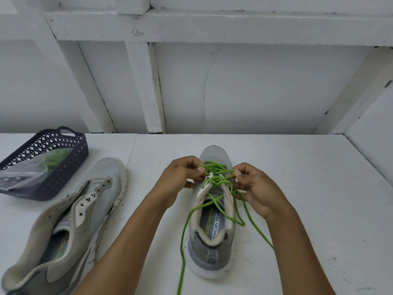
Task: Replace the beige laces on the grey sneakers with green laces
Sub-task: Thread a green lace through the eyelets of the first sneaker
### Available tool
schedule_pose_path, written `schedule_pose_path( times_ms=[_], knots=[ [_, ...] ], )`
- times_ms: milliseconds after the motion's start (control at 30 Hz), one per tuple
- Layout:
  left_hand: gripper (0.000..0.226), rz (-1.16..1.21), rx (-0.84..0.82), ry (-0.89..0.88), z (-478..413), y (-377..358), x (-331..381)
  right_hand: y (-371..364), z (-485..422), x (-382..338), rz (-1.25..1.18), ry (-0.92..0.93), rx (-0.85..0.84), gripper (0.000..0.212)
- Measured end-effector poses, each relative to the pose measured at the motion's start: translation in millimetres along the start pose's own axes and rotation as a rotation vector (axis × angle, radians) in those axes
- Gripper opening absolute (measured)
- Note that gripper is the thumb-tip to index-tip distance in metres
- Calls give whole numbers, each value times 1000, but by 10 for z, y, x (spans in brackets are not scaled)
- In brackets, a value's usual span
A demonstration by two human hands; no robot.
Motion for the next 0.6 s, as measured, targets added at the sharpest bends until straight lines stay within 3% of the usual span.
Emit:
schedule_pose_path(
  times_ms=[233,500,600],
  knots=[
    [19,184,-49,56,10,8,-107,-9,0,0,-68,-16,-26,20],
    [22,261,-115,78,30,0,-153,-26,-21,-16,104,39,84,23],
    [13,183,-88,46,37,25,-136,-26,23,-60,229,101,133,17]
  ],
)
Point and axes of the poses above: each hand's wrist, its own z-axis away from the middle knuckle, its own y-axis out of the back of the hand, x = y × z, the point moved 6 cm from there along -z, towards the middle knuckle, and after that the axes turned 10 degrees about z, right-handed, at the moved point
